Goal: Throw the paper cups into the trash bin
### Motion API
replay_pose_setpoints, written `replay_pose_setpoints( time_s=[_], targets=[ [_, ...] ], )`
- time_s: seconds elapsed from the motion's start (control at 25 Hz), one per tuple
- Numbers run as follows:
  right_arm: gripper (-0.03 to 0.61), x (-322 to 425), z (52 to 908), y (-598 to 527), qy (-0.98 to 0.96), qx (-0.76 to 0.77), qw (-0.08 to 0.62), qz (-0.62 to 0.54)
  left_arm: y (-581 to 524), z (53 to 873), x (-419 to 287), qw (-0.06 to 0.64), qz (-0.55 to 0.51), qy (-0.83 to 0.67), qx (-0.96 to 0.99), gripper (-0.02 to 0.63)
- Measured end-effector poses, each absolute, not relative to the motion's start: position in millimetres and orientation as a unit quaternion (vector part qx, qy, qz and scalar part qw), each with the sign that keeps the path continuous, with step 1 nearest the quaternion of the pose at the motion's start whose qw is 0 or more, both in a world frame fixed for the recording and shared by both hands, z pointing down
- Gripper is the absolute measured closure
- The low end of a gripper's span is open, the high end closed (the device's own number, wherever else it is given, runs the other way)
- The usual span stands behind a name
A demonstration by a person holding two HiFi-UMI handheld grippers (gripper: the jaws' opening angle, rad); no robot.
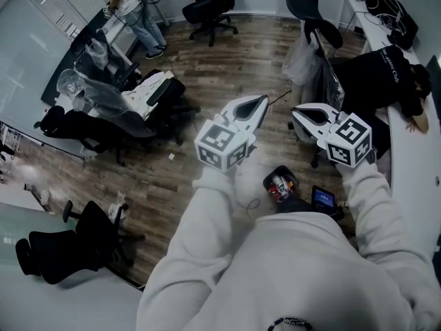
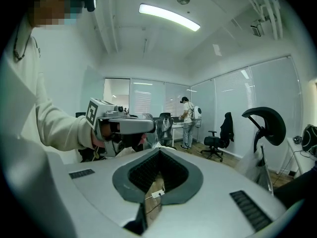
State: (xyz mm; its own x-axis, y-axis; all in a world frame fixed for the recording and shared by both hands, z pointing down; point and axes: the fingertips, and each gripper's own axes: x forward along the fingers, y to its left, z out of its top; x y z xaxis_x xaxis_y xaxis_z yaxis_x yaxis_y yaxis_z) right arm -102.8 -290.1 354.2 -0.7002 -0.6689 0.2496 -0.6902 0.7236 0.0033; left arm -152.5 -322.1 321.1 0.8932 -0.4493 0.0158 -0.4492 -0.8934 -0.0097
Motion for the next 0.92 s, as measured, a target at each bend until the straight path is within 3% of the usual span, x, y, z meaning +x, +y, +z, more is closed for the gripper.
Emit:
replay_pose_setpoints(
  time_s=[0.92],
  targets=[
    [0.558,-114,358,-300,-0.925,0.360,0.113,0.047,-333,327,-173,-0.021,0.014,0.246,-0.969,0.624]
  ],
)
